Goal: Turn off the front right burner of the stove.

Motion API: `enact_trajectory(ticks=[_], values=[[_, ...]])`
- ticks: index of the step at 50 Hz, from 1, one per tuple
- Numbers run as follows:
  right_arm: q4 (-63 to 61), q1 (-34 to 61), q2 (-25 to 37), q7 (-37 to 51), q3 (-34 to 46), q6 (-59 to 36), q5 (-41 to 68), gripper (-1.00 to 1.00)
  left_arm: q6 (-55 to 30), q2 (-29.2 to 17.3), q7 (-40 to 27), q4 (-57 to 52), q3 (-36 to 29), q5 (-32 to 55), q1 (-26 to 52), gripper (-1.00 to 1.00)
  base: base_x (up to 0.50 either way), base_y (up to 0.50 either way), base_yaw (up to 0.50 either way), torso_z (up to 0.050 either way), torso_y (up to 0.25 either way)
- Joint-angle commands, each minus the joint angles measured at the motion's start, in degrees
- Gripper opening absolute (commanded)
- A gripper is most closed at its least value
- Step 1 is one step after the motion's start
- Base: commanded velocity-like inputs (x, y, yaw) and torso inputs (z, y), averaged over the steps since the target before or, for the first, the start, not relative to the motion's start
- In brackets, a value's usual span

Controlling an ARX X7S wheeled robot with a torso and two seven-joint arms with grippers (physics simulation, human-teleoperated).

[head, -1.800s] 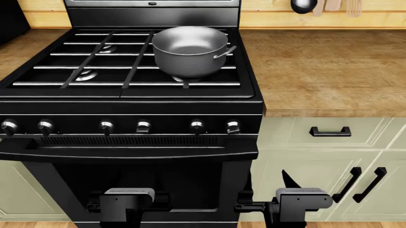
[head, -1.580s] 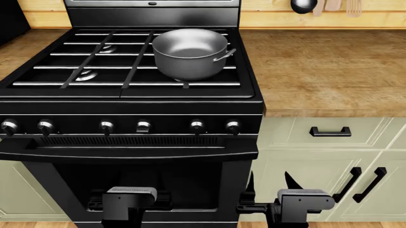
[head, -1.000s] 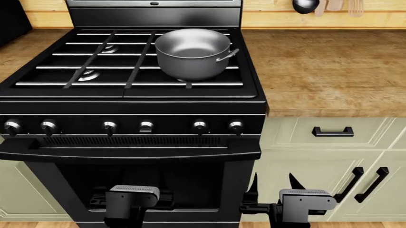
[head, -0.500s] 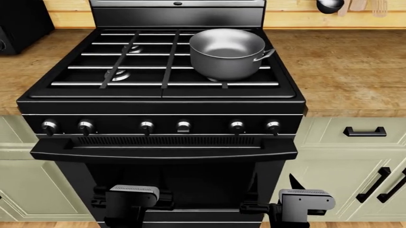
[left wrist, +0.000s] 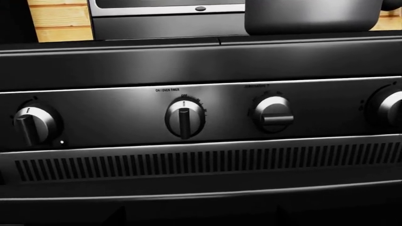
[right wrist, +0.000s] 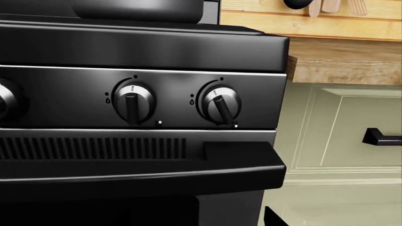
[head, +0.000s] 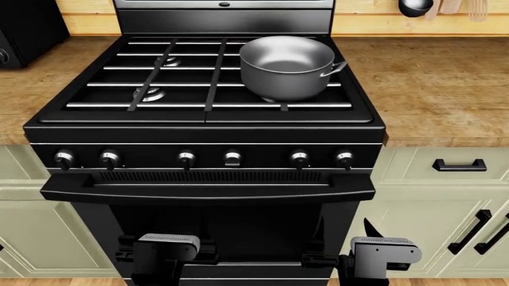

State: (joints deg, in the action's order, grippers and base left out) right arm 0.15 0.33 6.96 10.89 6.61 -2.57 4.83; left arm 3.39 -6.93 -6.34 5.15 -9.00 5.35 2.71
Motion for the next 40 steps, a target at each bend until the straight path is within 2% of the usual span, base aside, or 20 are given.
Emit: enact_trajectory(ticks=[1,7,19,26,31,32,40], values=[[-0.56,0.02,0.48,0.68,0.53,-0.55,0.63,1.0,-1.05,-0.53,-0.6,-0.54,-0.87,0.29,0.05,1.0,0.0,0.0,0.0,-0.022,0.0],[-0.06,0.15,0.68,0.91,0.79,-0.08,0.86,1.0,-0.68,-0.7,-0.95,-0.96,-0.9,0.79,-0.22,1.0,0.0,0.0,0.0,-0.048,0.0],[0.87,0.5,1.11,1.3,1.3,0.83,1.23,1.0,-0.74,-1.09,-1.43,-0.96,-1.4,1.34,-0.09,1.0,0.0,0.0,0.0,0.0,0.0],[-6.4,-0.97,1.94,2.69,0.93,-3.23,1.73,1.0,-0.9,-1.38,-1.66,-1.19,-1.61,1.75,-0.17,1.0,0.0,0.0,0.0,0.0,0.0],[-18.81,-1.31,3.22,4.66,-0.73,-13.08,3.36,1.0,-0.31,-1.61,-1.86,-1.39,-1.85,1.84,-1.03,1.0,0.0,0.0,0.0,0.0,0.0],[-22.32,-0.91,3.29,5.4,-2.2,-17.58,5.34,1.0,-0.35,-1.68,-1.88,-1.49,-1.8,2.03,-1.23,1.0,0.0,0.0,0.0,0.0,0.0],[-35.86,1.45,5.62,7.84,-4.68,-30.36,9.07,1.0,0.41,-2.01,-1.99,-1.79,-2.01,2.59,-2.32,1.0,0.0,0.0,0.0,0.0,0.0]])
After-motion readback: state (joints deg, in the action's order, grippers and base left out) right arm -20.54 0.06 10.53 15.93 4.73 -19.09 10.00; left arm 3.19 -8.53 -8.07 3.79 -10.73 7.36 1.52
